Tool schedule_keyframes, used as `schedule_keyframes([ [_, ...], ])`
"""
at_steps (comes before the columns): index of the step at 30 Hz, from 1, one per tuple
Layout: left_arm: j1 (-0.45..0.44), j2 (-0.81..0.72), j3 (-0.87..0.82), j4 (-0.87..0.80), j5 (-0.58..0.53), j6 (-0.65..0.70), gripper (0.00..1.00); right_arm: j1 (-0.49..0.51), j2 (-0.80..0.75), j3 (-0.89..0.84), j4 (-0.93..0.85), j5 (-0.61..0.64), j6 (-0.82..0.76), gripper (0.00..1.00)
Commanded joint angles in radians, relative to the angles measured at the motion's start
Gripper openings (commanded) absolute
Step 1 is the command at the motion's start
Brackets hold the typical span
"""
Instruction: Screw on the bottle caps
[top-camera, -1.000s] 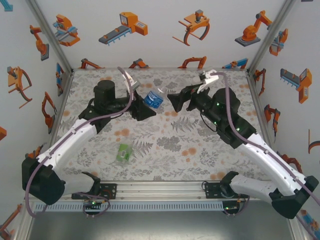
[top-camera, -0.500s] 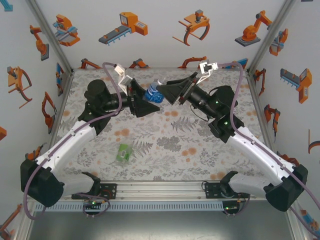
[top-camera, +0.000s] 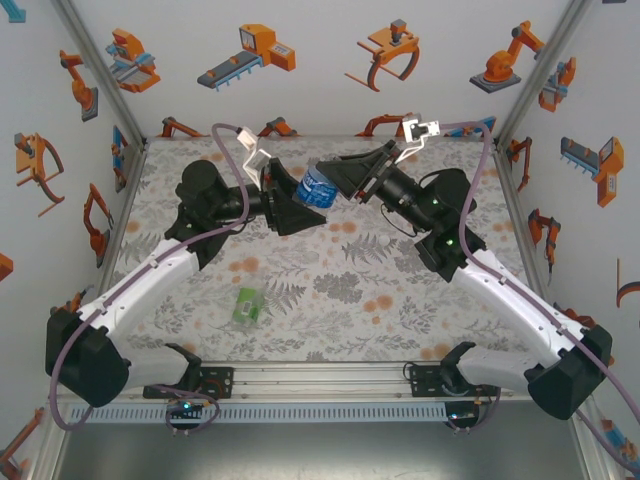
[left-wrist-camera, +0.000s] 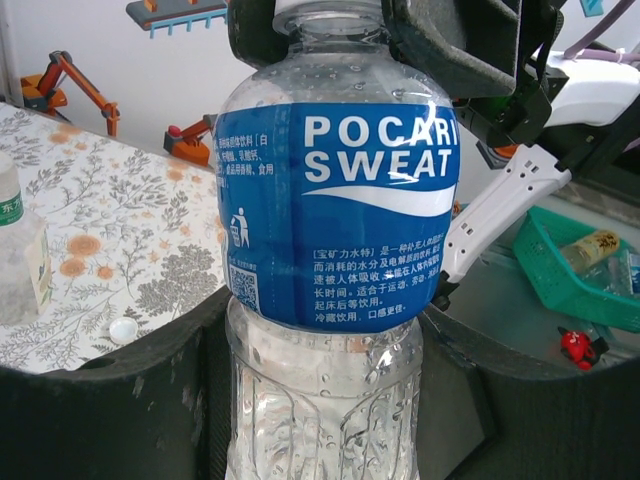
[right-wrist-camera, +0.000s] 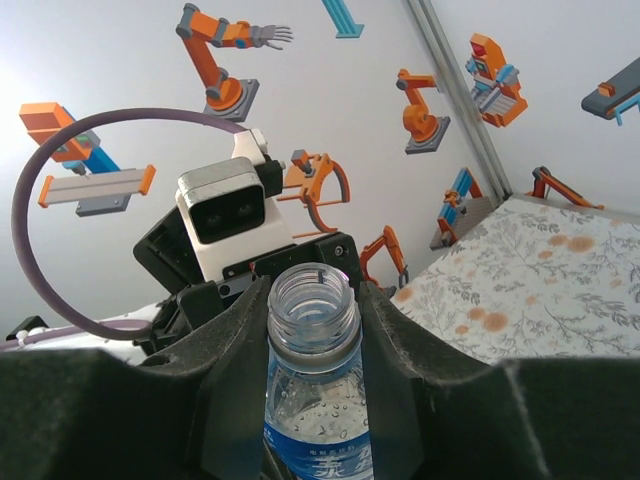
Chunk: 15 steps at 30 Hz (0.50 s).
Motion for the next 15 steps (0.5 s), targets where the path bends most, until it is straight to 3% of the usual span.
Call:
schedule_keyframes([
  [1, -0.02, 0.009, 0.015, 0.075, 0.022, 0.004, 0.49, 0.009, 0.001, 0.028, -0.016, -0.017, 0.015, 0.22],
  [7, -0.021, 0.01, 0.046, -0.007, 0.016, 0.042, 0.7, 0.009, -0.009, 0.035, -0.074, -0.031, -0.017, 0.15],
  [15, -0.032, 0.011, 0.135, -0.268, 0.021, 0.173, 0.73, 0.009, -0.01, 0.061, -0.182, -0.091, -0.094, 0.13],
])
